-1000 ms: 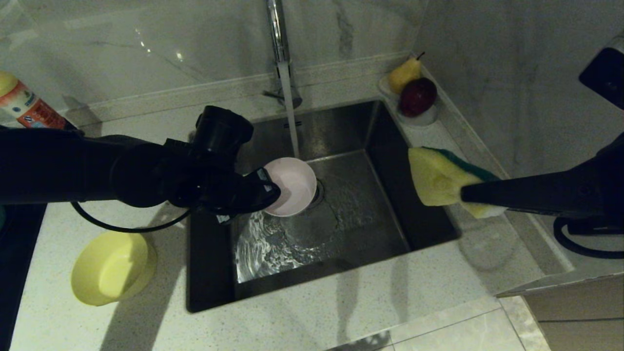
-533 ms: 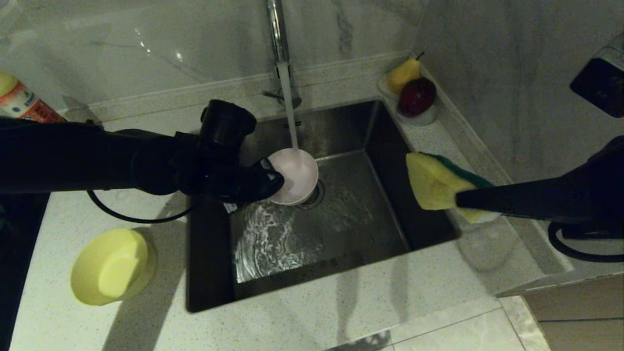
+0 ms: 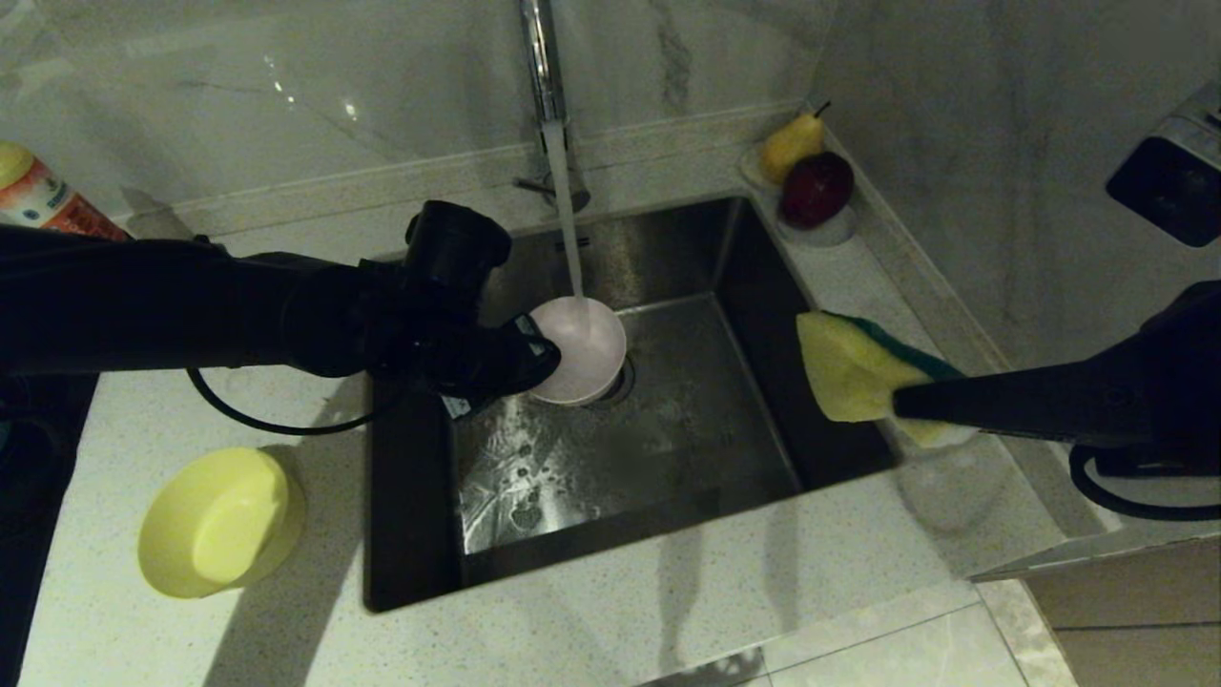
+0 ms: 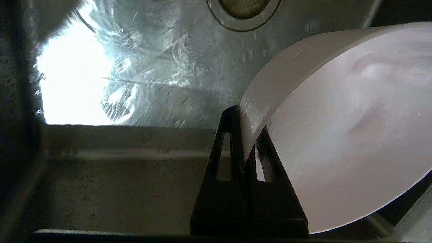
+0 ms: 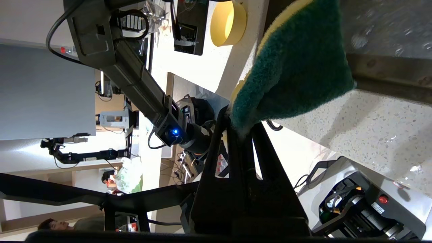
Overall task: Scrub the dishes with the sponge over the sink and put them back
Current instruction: Rinse the bowl
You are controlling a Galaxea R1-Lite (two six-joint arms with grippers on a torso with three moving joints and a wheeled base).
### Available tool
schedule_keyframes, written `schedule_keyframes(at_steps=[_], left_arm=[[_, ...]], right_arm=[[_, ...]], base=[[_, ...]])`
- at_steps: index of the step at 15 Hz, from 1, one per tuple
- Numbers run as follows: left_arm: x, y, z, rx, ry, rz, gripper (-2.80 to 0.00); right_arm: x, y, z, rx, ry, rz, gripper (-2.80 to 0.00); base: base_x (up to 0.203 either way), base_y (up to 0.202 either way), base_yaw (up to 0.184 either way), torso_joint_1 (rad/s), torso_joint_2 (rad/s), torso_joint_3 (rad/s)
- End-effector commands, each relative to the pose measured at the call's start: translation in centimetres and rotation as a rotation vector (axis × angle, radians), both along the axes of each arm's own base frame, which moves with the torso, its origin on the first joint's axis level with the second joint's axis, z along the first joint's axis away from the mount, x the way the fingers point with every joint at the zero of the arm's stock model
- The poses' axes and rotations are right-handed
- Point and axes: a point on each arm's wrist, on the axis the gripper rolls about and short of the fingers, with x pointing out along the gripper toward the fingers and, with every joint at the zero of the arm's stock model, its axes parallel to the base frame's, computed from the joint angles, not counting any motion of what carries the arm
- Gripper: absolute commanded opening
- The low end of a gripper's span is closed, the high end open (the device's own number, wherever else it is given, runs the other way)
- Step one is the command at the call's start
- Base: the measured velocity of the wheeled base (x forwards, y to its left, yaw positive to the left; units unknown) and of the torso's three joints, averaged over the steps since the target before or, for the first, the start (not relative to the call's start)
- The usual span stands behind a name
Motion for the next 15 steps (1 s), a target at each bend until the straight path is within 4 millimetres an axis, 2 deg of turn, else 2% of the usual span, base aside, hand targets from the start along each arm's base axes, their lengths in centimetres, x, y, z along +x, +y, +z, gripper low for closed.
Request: schedule_keyframes(at_steps=[1, 4, 7, 9, 12, 15], left_arm=[[-0.7, 0.3, 0.8, -0.009, -0.009, 0.001, -2.8], [-1.9, 0.1, 1.5, 0.017, 0.004, -0.012, -2.8], [-3.3, 1.1, 2.6, 0.101, -0.037, 0.051, -2.8], [-4.7, 2.0, 3.6, 0.235, -0.107, 0.113, -2.8], [-6.2, 3.1, 5.6, 0.315, -0.249, 0.176, -2.8], [-6.8, 3.7, 4.7, 0.41, -0.396, 0.194, -2.8]], right_arm=[[-0.1, -0.1, 0.1, 0.004, 0.0, 0.004, -2.8], [-0.4, -0.3, 0.4, 0.013, -0.009, 0.004, -2.8], [0.0, -0.5, -0.3, 0.01, -0.003, -0.015, -2.8], [0.0, -0.5, -0.9, 0.011, -0.002, -0.016, -2.8], [-0.2, -0.7, -1.2, 0.011, -0.003, -0.019, -2.8], [-0.5, -0.8, -1.5, 0.008, 0.002, -0.02, -2.8]], base=[[0.0, 0.0, 0.0, 0.0, 0.0, 0.0], [0.0, 0.0, 0.0, 0.0, 0.0, 0.0], [0.0, 0.0, 0.0, 0.0, 0.0, 0.0], [0.0, 0.0, 0.0, 0.0, 0.0, 0.0], [0.0, 0.0, 0.0, 0.0, 0.0, 0.0], [0.0, 0.0, 0.0, 0.0, 0.0, 0.0]])
